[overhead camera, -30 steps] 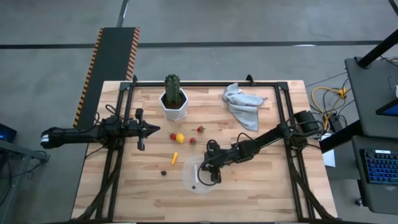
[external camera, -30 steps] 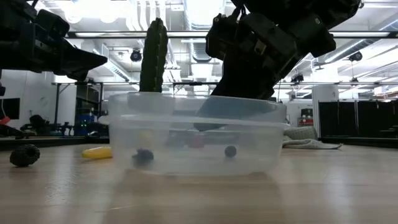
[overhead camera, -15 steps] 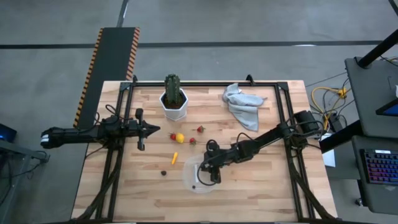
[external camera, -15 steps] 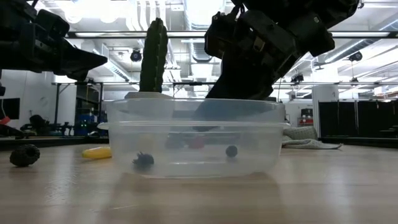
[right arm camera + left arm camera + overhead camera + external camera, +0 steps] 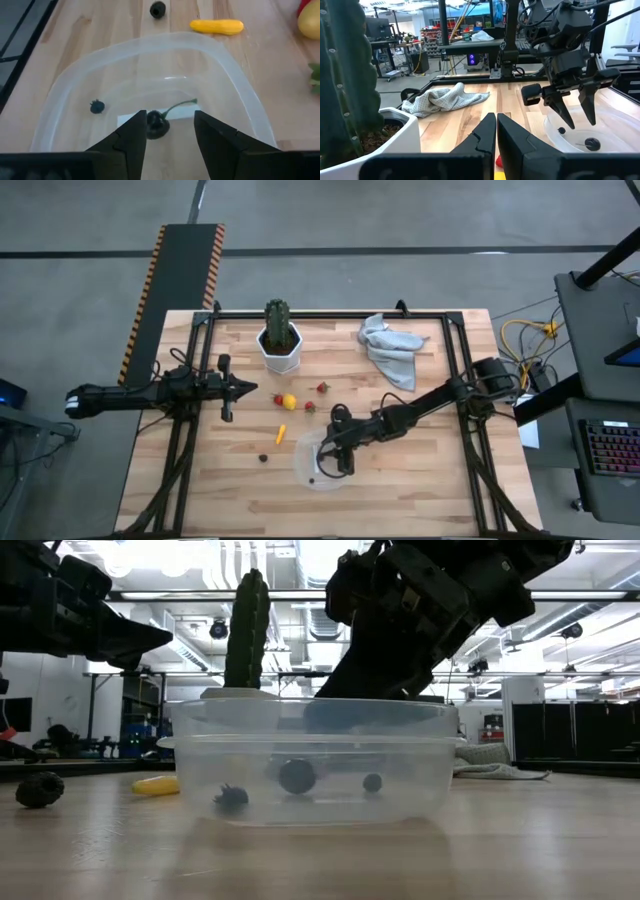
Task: Pick and placing Produce into tupperware
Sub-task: Put the top right red strawberry into the transparent container
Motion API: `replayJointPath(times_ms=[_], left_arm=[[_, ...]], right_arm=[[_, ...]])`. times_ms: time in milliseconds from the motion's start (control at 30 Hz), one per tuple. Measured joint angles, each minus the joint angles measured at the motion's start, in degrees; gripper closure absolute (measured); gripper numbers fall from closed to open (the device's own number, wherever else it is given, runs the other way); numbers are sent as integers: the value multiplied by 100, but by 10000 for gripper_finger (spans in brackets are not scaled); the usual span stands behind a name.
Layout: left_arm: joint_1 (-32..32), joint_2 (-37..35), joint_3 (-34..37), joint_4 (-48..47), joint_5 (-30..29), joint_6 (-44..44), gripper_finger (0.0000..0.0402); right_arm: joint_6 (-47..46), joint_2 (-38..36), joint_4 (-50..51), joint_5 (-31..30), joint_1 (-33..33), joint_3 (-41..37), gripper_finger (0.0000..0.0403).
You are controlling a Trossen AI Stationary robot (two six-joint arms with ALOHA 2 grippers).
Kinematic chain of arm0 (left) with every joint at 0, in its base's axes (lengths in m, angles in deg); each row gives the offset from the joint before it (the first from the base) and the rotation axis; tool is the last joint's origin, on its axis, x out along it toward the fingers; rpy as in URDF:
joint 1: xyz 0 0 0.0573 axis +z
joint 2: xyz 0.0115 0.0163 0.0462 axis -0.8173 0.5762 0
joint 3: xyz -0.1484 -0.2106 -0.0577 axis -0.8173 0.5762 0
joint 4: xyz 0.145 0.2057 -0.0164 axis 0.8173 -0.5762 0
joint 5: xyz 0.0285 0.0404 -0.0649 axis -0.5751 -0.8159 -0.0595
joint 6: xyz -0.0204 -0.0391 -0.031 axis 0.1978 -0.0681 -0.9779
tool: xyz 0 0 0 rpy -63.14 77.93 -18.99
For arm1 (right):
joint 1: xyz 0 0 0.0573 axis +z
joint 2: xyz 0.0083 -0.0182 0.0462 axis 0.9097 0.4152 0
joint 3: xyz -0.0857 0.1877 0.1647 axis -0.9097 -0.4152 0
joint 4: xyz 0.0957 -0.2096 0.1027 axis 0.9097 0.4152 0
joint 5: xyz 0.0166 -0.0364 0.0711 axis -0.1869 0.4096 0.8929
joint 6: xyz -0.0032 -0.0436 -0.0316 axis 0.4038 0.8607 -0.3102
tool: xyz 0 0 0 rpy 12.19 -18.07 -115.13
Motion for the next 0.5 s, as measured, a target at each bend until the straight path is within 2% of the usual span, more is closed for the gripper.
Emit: replayJointPath(times_ms=[300,500], left_arm=[[-1,0,0,0,0,0,402],[1,34,0,-5,0,0,402]], right_arm=[[860,-523,78,-94,-22,191,253],[1664,-1076,473,-927,-126,189,261]])
